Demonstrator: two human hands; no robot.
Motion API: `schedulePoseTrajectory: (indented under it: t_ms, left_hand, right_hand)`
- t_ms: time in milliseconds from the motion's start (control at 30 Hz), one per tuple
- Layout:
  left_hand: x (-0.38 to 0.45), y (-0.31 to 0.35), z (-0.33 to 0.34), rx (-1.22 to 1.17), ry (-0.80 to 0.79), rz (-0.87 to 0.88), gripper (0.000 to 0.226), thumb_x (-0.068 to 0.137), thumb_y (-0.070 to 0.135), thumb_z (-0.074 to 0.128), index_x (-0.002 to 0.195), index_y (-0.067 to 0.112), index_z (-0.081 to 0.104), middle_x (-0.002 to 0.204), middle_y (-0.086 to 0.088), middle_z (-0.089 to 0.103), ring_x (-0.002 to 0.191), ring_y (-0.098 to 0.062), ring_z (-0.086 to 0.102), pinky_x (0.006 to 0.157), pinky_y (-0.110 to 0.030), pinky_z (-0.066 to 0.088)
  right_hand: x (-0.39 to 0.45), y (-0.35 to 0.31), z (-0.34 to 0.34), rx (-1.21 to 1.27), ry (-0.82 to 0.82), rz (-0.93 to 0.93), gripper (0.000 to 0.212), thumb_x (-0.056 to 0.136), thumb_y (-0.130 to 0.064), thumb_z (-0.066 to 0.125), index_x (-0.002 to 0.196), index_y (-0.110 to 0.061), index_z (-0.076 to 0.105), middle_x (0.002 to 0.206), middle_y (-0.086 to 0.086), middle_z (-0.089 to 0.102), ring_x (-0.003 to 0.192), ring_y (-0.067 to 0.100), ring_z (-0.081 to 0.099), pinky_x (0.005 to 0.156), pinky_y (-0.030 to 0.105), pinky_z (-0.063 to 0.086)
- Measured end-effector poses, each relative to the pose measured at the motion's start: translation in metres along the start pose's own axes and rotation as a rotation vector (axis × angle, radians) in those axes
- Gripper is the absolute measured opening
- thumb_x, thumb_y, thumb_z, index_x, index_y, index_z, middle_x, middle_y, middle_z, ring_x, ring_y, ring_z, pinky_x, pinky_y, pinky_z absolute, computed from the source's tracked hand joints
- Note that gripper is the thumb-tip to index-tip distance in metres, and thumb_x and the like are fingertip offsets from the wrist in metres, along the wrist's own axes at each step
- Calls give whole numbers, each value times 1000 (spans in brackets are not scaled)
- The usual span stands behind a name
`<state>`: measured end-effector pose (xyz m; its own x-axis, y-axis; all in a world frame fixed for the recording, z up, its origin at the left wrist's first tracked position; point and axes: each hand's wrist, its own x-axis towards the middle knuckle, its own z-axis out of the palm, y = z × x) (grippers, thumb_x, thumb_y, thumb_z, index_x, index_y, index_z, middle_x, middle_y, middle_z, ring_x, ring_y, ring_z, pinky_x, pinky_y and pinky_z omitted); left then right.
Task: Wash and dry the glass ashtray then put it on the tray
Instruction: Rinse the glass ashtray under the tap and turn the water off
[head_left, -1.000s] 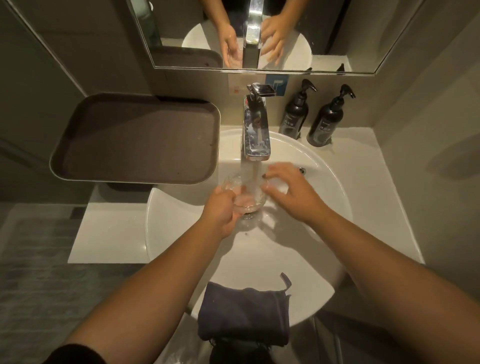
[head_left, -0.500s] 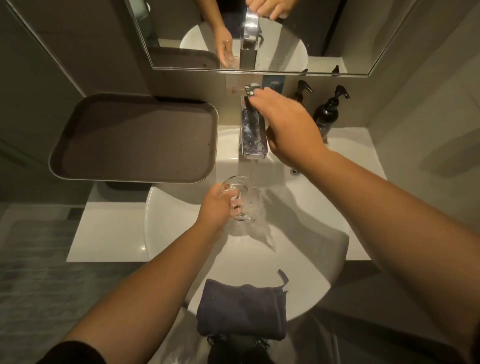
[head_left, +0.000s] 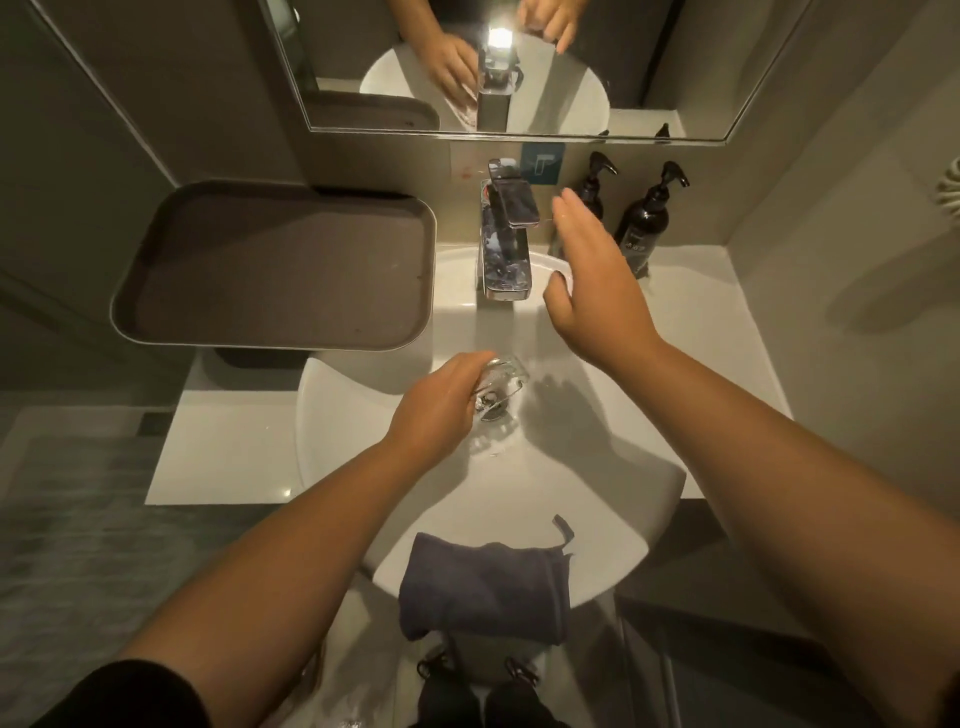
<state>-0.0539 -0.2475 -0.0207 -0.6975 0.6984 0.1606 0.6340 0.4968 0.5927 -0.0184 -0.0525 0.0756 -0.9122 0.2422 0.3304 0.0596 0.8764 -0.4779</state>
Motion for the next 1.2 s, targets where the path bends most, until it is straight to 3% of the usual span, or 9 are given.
schedulePoseTrajectory:
  t_ms: [67, 167, 367, 467, 633, 767, 867, 1000, 1200]
  left_hand:
    - [-3, -2, -4, 78, 18, 103, 56, 84, -6, 51, 132, 21, 51, 120, -10, 65, 94, -35, 64, 67, -35, 44]
    - [-8, 1, -15, 117, 48, 248, 58, 78, -6, 51, 126, 25, 45, 112, -9, 70, 92, -31, 65, 67, -32, 48]
    - [-8, 0, -23, 148, 120, 319, 63, 74, -14, 57, 125, 22, 48, 111, -8, 72, 94, -29, 66, 73, -31, 49]
    - [-9, 7, -27, 129, 154, 352, 52, 80, -8, 51, 124, 20, 48, 107, -9, 72, 92, -27, 62, 71, -31, 48]
    - [-13, 9, -26, 125, 182, 432, 46, 84, -4, 48, 123, 21, 50, 105, -8, 72, 93, -23, 58, 69, -33, 51]
    - [-15, 14, -25, -66, 218, 220, 54, 83, -7, 53, 123, 29, 49, 110, -1, 67, 94, -17, 55, 78, -24, 44]
    - [-15, 16, -27, -82, 232, 73, 28, 95, 15, 51, 120, 27, 51, 107, -6, 69, 86, -17, 56, 68, -20, 38]
    - [-10, 18, -31, -19, 210, -32, 35, 99, 35, 50, 111, 4, 61, 96, -10, 70, 84, -32, 62, 64, -26, 31]
    - [-10, 18, -33, 23, 205, 84, 36, 94, 45, 50, 112, 14, 57, 97, -11, 70, 82, -35, 65, 65, -26, 38]
  right_hand:
    - [-16, 8, 3, 83, 32, 147, 63, 90, -6, 45, 151, -6, 25, 159, 11, 21, 146, 22, 20, 115, 27, 17]
    - [-44, 24, 10, 108, -67, 270, 58, 92, -8, 49, 147, -10, 35, 158, 9, 25, 145, 22, 23, 116, 31, 21]
    - [-75, 32, 25, 95, -457, 243, 69, 90, -17, 62, 150, -21, 29, 155, 3, 34, 138, 20, 36, 108, 25, 27]
    - [-74, 27, 30, 134, -532, 216, 74, 89, -23, 65, 152, -25, 25, 154, 0, 36, 136, 18, 40, 107, 32, 36]
    - [-71, 16, 34, 160, -412, 104, 56, 93, -24, 62, 145, -21, 42, 144, 1, 51, 125, 21, 52, 101, 33, 43]
    - [-70, 9, 34, 115, -297, 63, 32, 98, -25, 50, 129, -15, 55, 113, 6, 70, 101, 30, 64, 80, 38, 49]
    - [-68, 6, 34, 61, -239, 54, 26, 99, -25, 47, 116, -8, 56, 96, 12, 70, 87, 36, 61, 63, 36, 39]
    - [-66, 6, 33, 1, -205, 33, 25, 98, -29, 48, 110, -8, 56, 92, 9, 71, 84, 36, 61, 63, 37, 40]
    - [-66, 11, 25, -73, -120, -67, 29, 98, -31, 47, 102, -6, 60, 89, 10, 68, 73, 37, 62, 59, 36, 41]
